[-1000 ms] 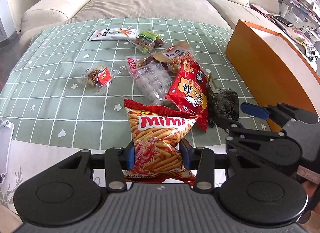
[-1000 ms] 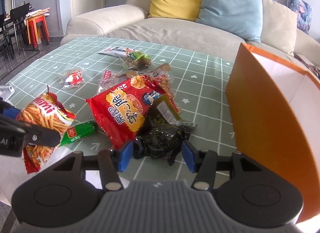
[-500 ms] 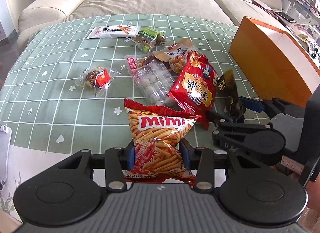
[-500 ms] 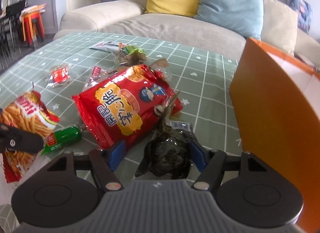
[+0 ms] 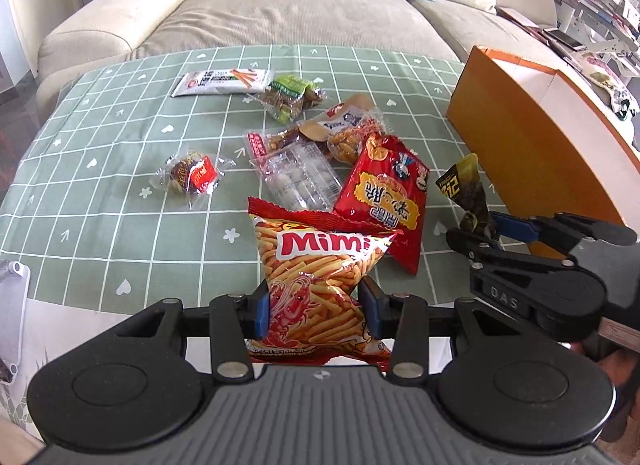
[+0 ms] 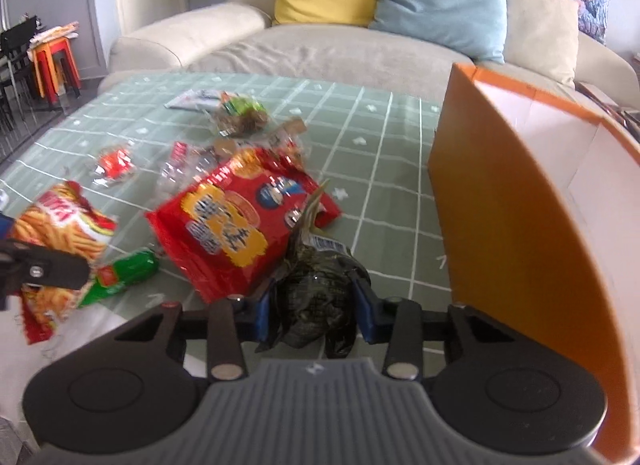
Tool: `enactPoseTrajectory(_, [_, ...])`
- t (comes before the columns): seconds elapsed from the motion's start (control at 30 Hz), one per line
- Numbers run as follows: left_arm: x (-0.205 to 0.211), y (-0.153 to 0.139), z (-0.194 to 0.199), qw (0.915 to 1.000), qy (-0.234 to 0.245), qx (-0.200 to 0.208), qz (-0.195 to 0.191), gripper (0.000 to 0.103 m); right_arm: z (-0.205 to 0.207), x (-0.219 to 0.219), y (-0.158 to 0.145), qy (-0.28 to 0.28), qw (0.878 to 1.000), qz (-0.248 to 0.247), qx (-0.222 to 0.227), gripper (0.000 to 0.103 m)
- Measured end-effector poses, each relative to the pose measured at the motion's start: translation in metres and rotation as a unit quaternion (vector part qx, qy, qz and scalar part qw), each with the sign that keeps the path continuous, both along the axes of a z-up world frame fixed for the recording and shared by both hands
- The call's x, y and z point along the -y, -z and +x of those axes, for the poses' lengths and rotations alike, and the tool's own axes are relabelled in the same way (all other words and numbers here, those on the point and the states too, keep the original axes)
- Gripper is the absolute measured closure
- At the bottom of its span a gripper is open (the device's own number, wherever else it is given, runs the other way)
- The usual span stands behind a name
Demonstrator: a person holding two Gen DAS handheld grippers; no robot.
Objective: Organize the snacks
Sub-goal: 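Lift both held packets and carry them over the orange box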
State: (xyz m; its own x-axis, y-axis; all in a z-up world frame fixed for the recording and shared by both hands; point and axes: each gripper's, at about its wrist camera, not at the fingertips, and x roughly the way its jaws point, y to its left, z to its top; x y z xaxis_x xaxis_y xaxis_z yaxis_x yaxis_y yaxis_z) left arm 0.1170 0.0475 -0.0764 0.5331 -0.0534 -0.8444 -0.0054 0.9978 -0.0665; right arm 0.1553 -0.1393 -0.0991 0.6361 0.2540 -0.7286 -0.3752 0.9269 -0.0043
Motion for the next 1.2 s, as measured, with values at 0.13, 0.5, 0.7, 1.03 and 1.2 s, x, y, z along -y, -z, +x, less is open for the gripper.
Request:
enactPoseTrajectory(0.13, [0.009,-0.013,0.000,0.9999,0.008,0.002,0.011,0.054,-0.013,0.001,-0.025,-0.012,1.000,0.002,0.011,0.064])
enactPoseTrajectory(0.5, [0.081,-0.072,0.038,0.9962,0.074,0.014,0.045,0.054,-0.011,0.055,-0.107,-0.008,1.000,-0.007,0.017,0.064])
enactPoseTrajectory(0.7, [0.140,-0.092,0.071,0.9886,0.143,0.013,0.043,0.054,0.008,0.103,-0.136,0.014,0.999,-0.045,0.013,0.064])
enactPoseTrajectory(1.03, [0.221,-0.086,0.125,0.9804,0.196,-0.013,0.003,0.054,0.042,0.175,-0.126,0.051,0.993,-0.092,-0.047,0.064])
enactPoseTrajectory(1.2, [0.243,-0.062,0.144,0.9736,0.221,-0.053,-0.020,0.054,0.057,0.194,-0.099,0.045,0.990,-0.082,-0.104,0.064])
